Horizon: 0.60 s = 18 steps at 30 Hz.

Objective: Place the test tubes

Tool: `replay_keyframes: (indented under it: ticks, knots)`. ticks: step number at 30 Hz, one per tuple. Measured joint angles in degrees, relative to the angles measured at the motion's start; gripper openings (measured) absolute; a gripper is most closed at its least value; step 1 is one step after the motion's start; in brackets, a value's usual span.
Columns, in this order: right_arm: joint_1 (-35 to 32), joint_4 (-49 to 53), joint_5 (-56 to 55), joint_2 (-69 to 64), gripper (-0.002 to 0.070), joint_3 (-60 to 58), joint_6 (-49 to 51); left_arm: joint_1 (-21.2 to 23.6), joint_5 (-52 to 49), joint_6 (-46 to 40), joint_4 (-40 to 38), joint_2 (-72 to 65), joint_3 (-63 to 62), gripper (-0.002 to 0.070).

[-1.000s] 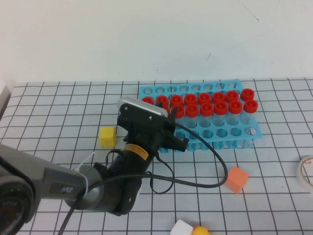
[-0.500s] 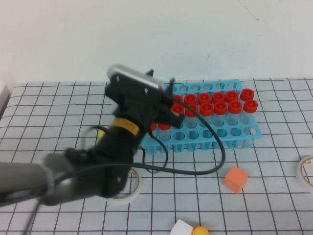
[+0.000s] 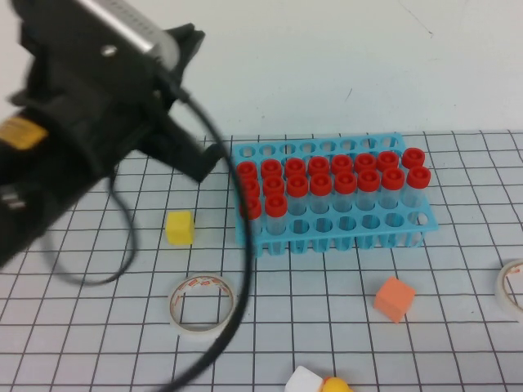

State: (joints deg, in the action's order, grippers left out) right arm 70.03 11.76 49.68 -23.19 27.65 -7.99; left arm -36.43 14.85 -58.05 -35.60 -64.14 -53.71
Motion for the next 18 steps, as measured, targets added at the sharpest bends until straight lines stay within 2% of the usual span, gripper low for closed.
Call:
replay_keyframes:
  ticks: [5,9,18]
  knots:
    - [0.0,0.0,0.0,0.0,-0.0001,0.0,0.0,0.0,-10.4,-10.7,-3.6,7.4,0.1,0.0001]
    - [0.0,0.0,0.0,0.0,-0.0001,0.0,0.0,0.0,-16.9,-14.7,-3.7,11.6,0.2,0.0]
    - [0.0,0.0,0.0,0.0,-0.0001,0.0,0.0,0.1,-14.9,-21.6,-0.6,15.4,0.5,0.0]
